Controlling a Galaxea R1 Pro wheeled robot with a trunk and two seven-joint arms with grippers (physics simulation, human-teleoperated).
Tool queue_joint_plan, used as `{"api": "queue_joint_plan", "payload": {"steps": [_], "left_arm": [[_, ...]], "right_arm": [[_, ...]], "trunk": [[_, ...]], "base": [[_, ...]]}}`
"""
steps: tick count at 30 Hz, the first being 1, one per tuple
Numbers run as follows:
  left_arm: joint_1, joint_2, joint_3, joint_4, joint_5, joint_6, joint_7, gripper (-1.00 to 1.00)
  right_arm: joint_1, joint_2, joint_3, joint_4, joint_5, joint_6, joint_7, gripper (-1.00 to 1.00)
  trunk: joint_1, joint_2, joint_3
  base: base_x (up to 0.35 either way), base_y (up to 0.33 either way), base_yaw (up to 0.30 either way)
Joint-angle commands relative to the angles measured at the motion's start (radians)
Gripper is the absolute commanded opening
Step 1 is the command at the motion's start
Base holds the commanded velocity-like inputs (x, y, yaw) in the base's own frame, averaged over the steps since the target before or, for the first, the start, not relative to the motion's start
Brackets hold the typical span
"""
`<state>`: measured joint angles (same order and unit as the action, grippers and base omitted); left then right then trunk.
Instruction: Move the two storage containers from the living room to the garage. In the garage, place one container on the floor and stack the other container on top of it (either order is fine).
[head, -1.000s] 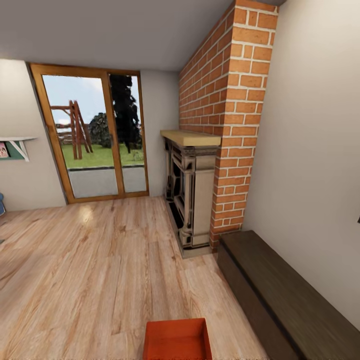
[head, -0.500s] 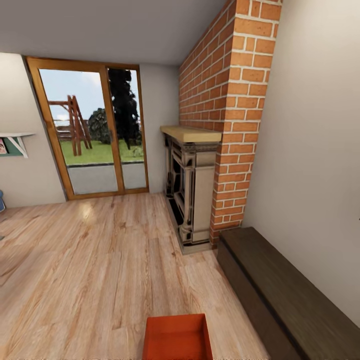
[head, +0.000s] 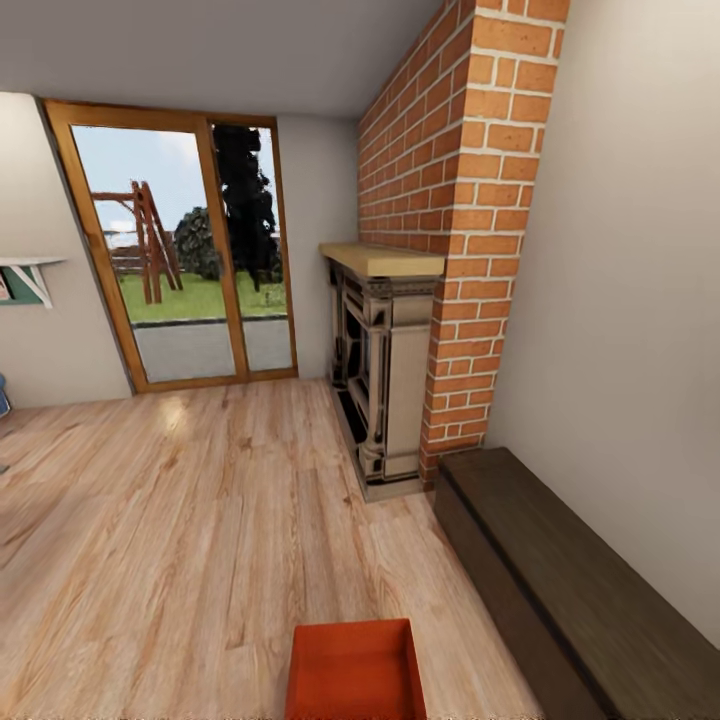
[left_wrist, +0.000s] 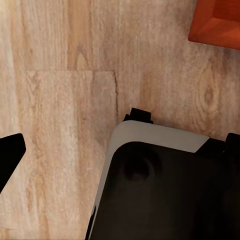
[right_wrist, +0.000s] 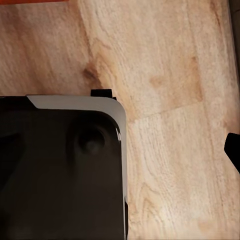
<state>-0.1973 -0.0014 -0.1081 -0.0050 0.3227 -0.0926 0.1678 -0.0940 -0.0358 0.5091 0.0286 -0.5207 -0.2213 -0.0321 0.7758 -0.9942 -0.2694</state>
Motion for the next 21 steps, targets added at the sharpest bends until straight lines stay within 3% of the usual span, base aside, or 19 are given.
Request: {"api": "queue_joint_plan", "payload": {"steps": [1, 21], "left_arm": [[-0.001, 0.000, -0.009, 0.000, 0.009, -0.003, 0.002, 1.00], [-0.001, 0.000, -0.009, 0.000, 0.009, -0.004, 0.003, 1.00]], "right_arm": [[-0.001, 0.001, 0.008, 0.003, -0.007, -0.004, 0.000, 1.00], [-0.001, 0.000, 0.008, 0.003, -0.007, -0.005, 0.000, 1.00]], "trunk": [[0.000, -0.001, -0.003], [0.000, -0.001, -0.035]], "base": [[0.000, 0.000, 0.000], [0.000, 0.000, 0.000]]}}
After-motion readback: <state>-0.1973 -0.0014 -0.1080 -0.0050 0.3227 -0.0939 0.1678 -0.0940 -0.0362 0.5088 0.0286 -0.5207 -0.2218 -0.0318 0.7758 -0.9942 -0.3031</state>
